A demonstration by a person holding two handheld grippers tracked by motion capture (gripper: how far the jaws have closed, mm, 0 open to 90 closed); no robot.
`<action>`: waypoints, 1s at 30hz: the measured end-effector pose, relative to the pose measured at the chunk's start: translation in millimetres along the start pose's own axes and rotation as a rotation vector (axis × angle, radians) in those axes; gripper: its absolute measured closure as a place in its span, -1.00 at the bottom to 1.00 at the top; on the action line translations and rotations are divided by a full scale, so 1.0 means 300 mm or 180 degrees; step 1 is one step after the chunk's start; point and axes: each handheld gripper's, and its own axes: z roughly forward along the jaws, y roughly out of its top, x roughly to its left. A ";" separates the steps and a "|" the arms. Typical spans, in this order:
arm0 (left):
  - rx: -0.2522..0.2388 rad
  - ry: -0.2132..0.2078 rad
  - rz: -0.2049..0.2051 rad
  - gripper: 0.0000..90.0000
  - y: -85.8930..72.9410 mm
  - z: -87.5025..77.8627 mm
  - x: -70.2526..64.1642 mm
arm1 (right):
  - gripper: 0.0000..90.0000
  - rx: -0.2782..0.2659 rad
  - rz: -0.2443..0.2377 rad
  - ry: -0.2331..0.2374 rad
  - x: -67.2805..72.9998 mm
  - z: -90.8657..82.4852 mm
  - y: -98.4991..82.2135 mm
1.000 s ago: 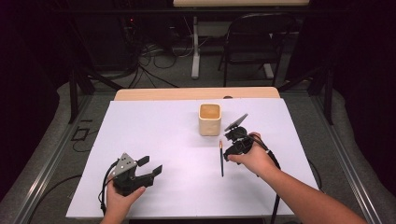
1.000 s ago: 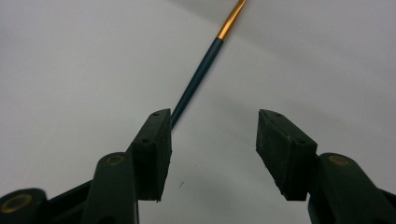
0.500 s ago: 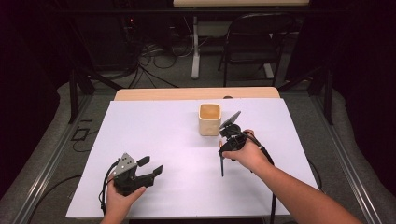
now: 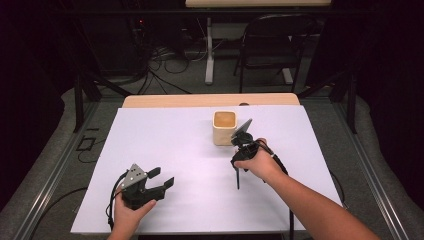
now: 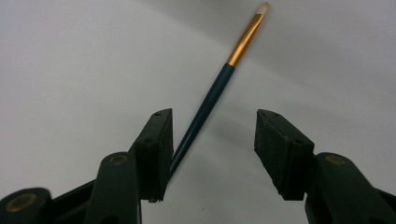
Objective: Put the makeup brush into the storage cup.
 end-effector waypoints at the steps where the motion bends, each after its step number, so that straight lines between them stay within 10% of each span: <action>1: 0.0000 0.0000 0.0000 -0.24 0.000 0.000 0.000 | 0.06 -0.0027 -0.0048 0.0010 -0.003 0.006 0.002; 9: 0.0009 -0.0009 0.0001 -0.24 0.000 0.002 0.000 | 0.13 -0.0022 0.0040 0.0030 -0.002 0.022 0.020; 11: 0.0016 -0.0011 0.0006 -0.24 0.000 0.003 0.001 | 0.15 0.0250 0.0013 -0.0066 -0.001 -0.001 0.038; 14: 0.0022 -0.0010 0.0004 -0.24 0.000 0.003 0.001 | 0.17 0.0032 0.0059 -0.0027 0.000 0.010 0.047; 30: 0.0036 -0.0018 -0.0003 -0.24 -0.001 0.005 0.001 | 0.27 0.0059 0.0177 -0.0111 -0.002 0.056 0.089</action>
